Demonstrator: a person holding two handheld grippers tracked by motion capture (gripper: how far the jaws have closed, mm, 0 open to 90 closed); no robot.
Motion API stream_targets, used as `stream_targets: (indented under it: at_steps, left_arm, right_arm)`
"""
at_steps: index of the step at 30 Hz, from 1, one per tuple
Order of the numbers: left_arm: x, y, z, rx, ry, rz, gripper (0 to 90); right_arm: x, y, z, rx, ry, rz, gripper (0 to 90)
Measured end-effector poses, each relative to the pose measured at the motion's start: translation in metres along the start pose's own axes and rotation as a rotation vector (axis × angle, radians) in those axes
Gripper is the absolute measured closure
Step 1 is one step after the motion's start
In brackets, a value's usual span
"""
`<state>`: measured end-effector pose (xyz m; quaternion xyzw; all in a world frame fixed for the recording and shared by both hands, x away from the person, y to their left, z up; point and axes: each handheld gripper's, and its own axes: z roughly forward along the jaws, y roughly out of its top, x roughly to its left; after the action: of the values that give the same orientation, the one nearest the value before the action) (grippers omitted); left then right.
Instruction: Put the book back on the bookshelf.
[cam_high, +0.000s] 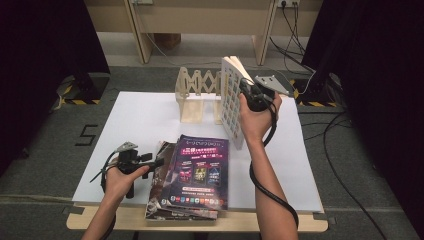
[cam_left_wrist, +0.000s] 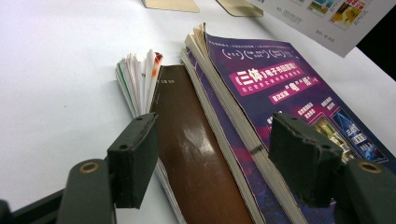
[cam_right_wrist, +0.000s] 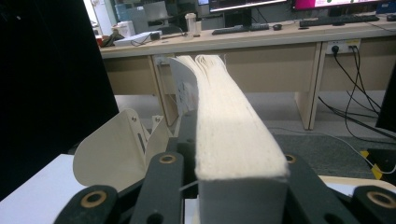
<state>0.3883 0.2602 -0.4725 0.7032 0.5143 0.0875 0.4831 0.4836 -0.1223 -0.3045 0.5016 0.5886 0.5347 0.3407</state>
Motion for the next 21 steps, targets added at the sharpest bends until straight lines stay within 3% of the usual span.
stream_targets:
  at_steps: [21]
  left_arm:
    - [0.0003, 0.0013, -0.002, -0.006, -0.002, 0.0, 32.2]
  right_arm:
    - [0.004, 0.007, 0.0097, -0.022, -0.006, 0.01, 74.6]
